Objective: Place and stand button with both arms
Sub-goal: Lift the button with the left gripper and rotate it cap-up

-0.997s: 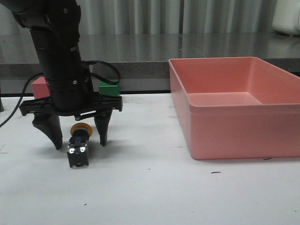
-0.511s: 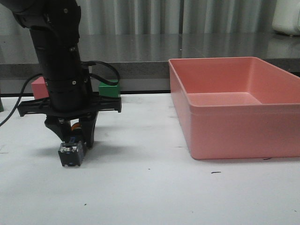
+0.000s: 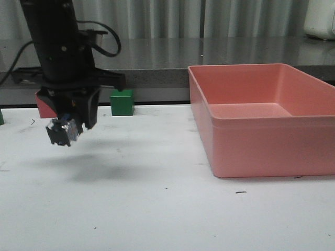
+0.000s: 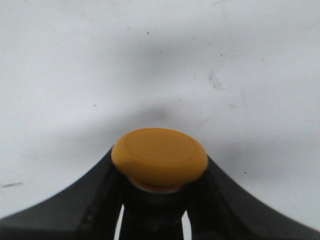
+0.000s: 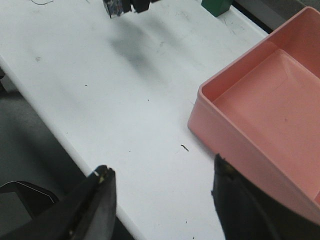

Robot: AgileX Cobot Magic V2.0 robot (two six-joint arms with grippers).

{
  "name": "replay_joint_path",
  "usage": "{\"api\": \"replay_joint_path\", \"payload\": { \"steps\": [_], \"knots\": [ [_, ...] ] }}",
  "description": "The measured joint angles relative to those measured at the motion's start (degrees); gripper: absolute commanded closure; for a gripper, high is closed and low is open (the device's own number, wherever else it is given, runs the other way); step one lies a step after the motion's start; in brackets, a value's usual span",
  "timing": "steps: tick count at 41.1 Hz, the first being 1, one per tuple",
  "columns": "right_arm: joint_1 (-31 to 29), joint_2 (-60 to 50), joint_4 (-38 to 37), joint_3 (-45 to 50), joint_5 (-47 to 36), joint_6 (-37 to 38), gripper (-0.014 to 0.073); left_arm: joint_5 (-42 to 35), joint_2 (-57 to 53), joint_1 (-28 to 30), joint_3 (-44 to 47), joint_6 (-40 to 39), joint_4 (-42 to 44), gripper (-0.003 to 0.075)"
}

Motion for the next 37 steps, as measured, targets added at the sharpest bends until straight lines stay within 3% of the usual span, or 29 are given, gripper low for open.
{"api": "replay_joint_path", "payload": {
  "steps": [10, 19, 28, 37],
  "knots": [
    [0.0, 0.0, 0.0, 0.0, 0.0, 0.0, 0.0146, -4.2, -8.9, 7.0, 5.9, 12.5, -7.3, 0.0499],
    [0.0, 0.0, 0.0, 0.0, 0.0, 0.0, 0.0146, -19.1, -18.7, 11.8, 19.0, 15.5, -8.9, 0.0499],
    [0.0, 0.0, 0.0, 0.0, 0.0, 0.0, 0.0146, -40.8, -28.0, 12.1, 36.1, 15.8, -8.8, 0.0499],
    [0.0, 0.0, 0.0, 0.0, 0.0, 0.0, 0.0146, -70.0, -31.3, 12.1, 54.0, 15.8, -7.9, 0.0499]
  ]
}}
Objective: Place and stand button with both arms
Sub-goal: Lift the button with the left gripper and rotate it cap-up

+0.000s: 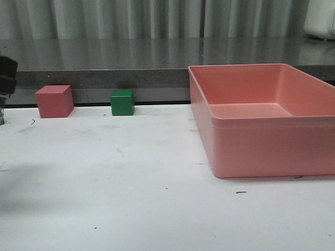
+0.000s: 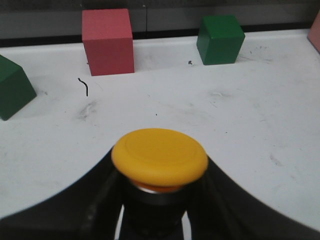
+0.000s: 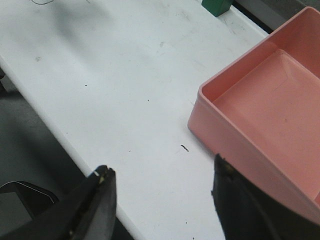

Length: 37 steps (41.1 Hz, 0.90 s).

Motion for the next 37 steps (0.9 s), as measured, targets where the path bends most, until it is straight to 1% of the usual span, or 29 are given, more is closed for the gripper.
{"api": "replay_joint_path", "payload": {
  "steps": [3, 4, 5, 8, 12, 21, 25, 37],
  "knots": [
    [0.0, 0.0, 0.0, 0.0, 0.0, 0.0, 0.0146, -9.9, 0.3, 0.0, 4.9, 0.0, 0.8, 0.0499],
    [0.0, 0.0, 0.0, 0.0, 0.0, 0.0, 0.0146, -11.8, 0.7, 0.0, 5.9, 0.0, 0.9, 0.0499],
    [0.0, 0.0, 0.0, 0.0, 0.0, 0.0, 0.0146, -16.4, 1.1, 0.0, 7.2, 0.0, 1.1, 0.0499],
    [0.0, 0.0, 0.0, 0.0, 0.0, 0.0, 0.0146, -24.5, 3.2, 0.0, 9.4, 0.0, 1.3, 0.0499],
    [0.0, 0.0, 0.0, 0.0, 0.0, 0.0, 0.0146, -31.7, 6.8, 0.0, 9.9, -1.3, 1.7, 0.0499],
    [0.0, 0.0, 0.0, 0.0, 0.0, 0.0, 0.0146, -44.3, 15.2, 0.0, 9.9, -4.3, 4.8, 0.0499],
    [0.0, 0.0, 0.0, 0.0, 0.0, 0.0, 0.0146, -47.8, 18.8, 0.0, 9.9, -5.7, 5.6, 0.0499],
    [0.0, 0.0, 0.0, 0.0, 0.0, 0.0, 0.0146, -48.4, 26.3, 0.0, 9.2, -7.7, 6.5, 0.0499]
  ]
}}
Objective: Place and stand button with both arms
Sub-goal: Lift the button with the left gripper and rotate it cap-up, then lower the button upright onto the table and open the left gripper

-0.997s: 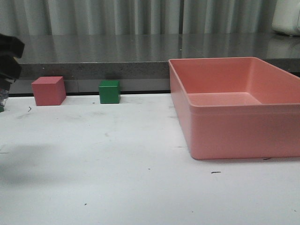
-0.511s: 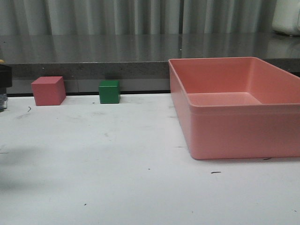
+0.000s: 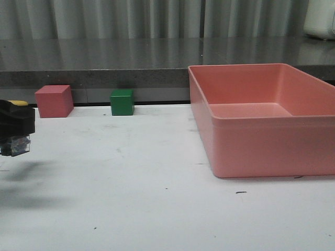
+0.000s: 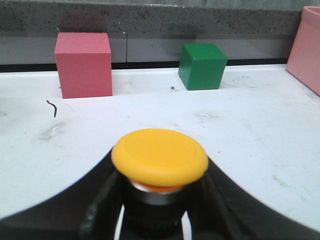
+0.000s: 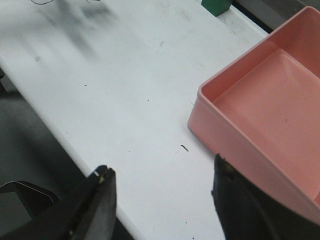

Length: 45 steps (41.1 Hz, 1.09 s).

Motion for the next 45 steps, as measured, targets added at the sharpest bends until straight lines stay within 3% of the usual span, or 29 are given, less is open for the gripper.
{"api": "replay_joint_path", "payload": {
  "steps": [25, 41, 45],
  "knots": [
    [0.0, 0.0, 0.0, 0.0, 0.0, 0.0, 0.0146, -0.5, 8.1, 0.0, -6.7, -2.3, 0.0, 0.0498],
    [0.0, 0.0, 0.0, 0.0, 0.0, 0.0, 0.0146, -0.5, 8.4, 0.0, -6.3, -2.3, 0.3, 0.0464],
    [0.0, 0.0, 0.0, 0.0, 0.0, 0.0, 0.0146, -0.5, 8.4, 0.0, -6.0, -2.3, 0.3, 0.0423]
  ]
}}
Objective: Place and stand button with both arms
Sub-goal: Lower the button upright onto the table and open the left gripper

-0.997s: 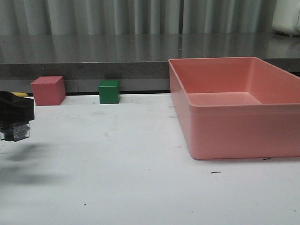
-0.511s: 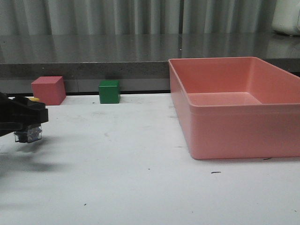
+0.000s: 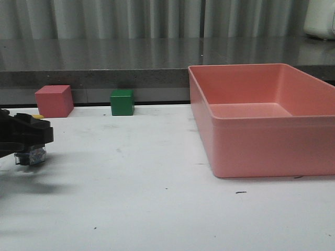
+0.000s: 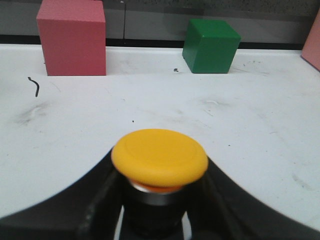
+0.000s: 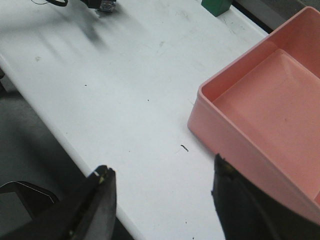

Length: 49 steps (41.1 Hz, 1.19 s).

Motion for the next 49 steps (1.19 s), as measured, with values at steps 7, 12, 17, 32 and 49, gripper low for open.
{"api": "replay_joint_path", "payload": {
  "steps": [7, 12, 17, 32, 49],
  "knots": [
    [0.0, 0.0, 0.0, 0.0, 0.0, 0.0, 0.0146, -0.1, 0.0, 0.0, 0.4, 0.0, 0.1, 0.0333],
    [0.0, 0.0, 0.0, 0.0, 0.0, 0.0, 0.0146, -0.2, 0.0, 0.0, 0.6, 0.0, 0.1, 0.0279],
    [0.0, 0.0, 0.0, 0.0, 0.0, 0.0, 0.0146, -0.4, 0.0, 0.0, 1.5, 0.0, 0.1, 0.0219],
    [0.0, 0.0, 0.0, 0.0, 0.0, 0.0, 0.0146, -0.4, -1.7, 0.0, 6.8, 0.0, 2.4, 0.0183],
    [0.0, 0.0, 0.0, 0.0, 0.0, 0.0, 0.0146, 18.8, -29.7, 0.0, 12.4, -7.3, 12.8, 0.0184]
  ]
}}
